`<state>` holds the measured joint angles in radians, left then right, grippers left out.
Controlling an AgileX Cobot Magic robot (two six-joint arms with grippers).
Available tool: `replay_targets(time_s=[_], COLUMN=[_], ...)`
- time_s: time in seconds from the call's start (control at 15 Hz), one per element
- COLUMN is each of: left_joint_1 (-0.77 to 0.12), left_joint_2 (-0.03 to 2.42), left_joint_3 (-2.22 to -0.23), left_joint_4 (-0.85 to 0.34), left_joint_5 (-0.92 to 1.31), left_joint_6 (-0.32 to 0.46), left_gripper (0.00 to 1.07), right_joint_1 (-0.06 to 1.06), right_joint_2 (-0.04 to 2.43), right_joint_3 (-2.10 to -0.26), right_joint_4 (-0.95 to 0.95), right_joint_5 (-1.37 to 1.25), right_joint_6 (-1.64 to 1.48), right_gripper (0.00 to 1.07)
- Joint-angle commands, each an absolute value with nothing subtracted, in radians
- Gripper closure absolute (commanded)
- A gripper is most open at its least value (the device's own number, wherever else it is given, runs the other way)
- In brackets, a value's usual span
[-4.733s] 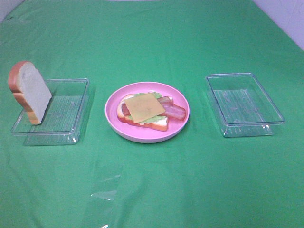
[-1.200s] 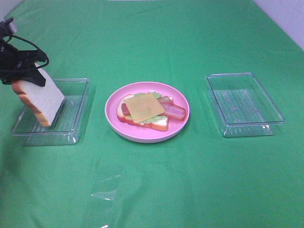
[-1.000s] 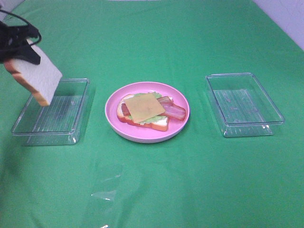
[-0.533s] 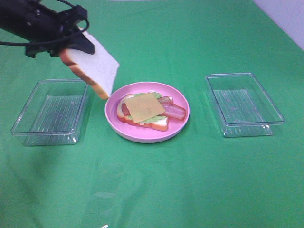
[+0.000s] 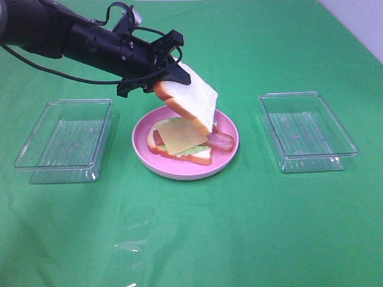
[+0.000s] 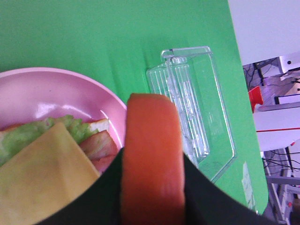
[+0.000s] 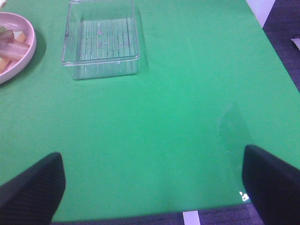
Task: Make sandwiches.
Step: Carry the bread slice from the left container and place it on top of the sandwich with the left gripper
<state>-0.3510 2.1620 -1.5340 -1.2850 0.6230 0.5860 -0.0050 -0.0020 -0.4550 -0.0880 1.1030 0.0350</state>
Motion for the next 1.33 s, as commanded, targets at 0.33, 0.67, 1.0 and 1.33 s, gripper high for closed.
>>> replay_targets(time_s=[0.33,0.67,1.0,1.33], left_joint_1=[-0.352,-0.351,-0.351,-0.351], left_joint_2=[2.262,2.261,2.254,2.118], left_joint_3=[-1.618,-1.618,-1.638,-1.773], left_joint_4=[-1.132,-0.958,-0.946,-0.405], left_joint_5=[0.713,0.679,0.685,0.852], left_joint_6=[0.421,0.329,0.348,0.034], left_gripper=[0.88,0.87,0.05,0.05], right_joint_1=[-0.012,-0.012,-0.012,-0.012], right_joint_2=[-0.033,-0.033,-0.033,-0.033], right_joint_3=[-0.451,-0.451,-0.451,-0.451], right_joint_4=[-0.084,-0.084,-0.084,-0.084], right_joint_5=[1.097,1.097,1.097,1.097], right_joint_6=[0.026,0.026,0.026,0.026], right_gripper=[0.09,0.09,0.09,0.09])
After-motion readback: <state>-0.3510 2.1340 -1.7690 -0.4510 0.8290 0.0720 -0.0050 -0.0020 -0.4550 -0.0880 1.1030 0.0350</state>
